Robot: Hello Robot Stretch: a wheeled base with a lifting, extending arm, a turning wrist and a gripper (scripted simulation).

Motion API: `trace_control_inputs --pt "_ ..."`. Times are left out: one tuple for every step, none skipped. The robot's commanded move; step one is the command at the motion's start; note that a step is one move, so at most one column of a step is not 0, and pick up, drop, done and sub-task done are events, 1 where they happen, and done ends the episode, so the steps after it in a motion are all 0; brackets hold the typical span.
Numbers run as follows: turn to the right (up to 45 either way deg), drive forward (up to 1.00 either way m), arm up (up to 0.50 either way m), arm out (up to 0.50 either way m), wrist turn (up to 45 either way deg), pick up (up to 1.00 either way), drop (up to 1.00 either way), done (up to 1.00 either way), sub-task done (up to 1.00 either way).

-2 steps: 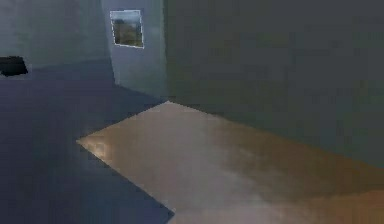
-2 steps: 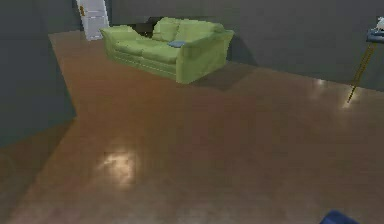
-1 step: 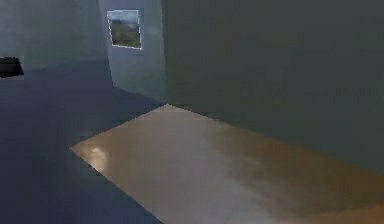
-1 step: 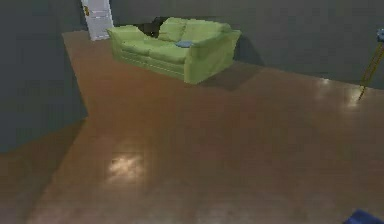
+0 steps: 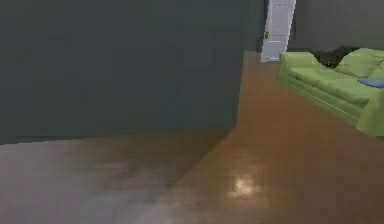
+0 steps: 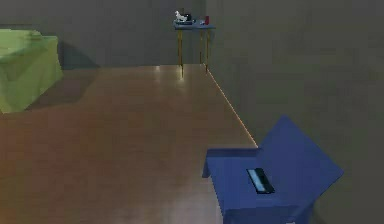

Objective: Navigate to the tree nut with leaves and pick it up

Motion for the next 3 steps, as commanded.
trace_control_inputs --pt "21.0 0.0 0.0 0.0 0.0 0.0 0.0 0.0 0.0" --pt "0.0 1.0 0.0 0.0 0.0 0.0 0.0 0.0 0.0" --pt "3.0 0.0 0.0 0.0 0.0 0.0 0.0 0.0 0.0"
